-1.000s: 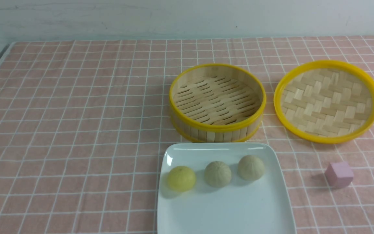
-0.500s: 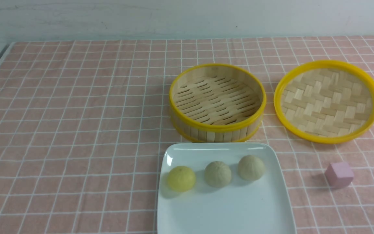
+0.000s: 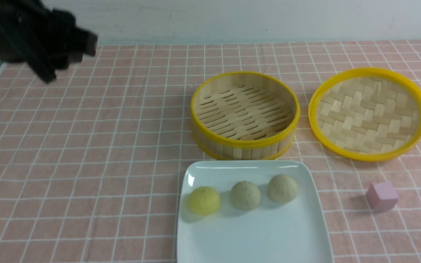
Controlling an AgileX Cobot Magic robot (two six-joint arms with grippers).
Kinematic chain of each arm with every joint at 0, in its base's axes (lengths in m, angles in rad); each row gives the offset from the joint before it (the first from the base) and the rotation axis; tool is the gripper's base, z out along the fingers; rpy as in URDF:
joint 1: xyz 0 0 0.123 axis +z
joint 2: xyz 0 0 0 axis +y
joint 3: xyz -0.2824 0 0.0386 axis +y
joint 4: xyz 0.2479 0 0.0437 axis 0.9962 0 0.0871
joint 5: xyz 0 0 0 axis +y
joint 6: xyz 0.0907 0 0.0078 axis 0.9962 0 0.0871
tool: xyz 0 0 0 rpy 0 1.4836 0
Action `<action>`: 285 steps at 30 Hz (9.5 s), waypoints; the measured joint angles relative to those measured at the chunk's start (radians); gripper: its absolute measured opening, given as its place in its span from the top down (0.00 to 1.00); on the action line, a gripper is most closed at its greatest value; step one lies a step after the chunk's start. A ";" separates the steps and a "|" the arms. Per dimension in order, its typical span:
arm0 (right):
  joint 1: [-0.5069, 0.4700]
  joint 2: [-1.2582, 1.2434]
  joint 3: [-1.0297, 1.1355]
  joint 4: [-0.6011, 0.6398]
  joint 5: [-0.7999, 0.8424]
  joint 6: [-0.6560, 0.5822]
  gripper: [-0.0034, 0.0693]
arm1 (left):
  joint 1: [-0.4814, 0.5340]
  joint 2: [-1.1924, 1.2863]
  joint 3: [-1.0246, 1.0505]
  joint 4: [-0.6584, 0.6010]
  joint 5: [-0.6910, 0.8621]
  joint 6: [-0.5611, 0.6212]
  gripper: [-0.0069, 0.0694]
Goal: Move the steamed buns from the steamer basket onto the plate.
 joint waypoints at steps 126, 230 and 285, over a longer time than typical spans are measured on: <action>0.019 -0.031 0.262 0.089 -0.457 -0.200 0.62 | 0.499 -1.200 1.207 -0.089 -0.377 -0.001 0.41; 0.019 -0.212 0.250 0.258 -0.218 -0.516 0.62 | 0.499 -1.200 1.207 -0.089 -0.381 -0.001 0.43; 0.019 -0.212 0.250 0.258 -0.217 -0.516 0.62 | 0.499 -1.200 1.208 -0.088 -0.381 -0.010 0.43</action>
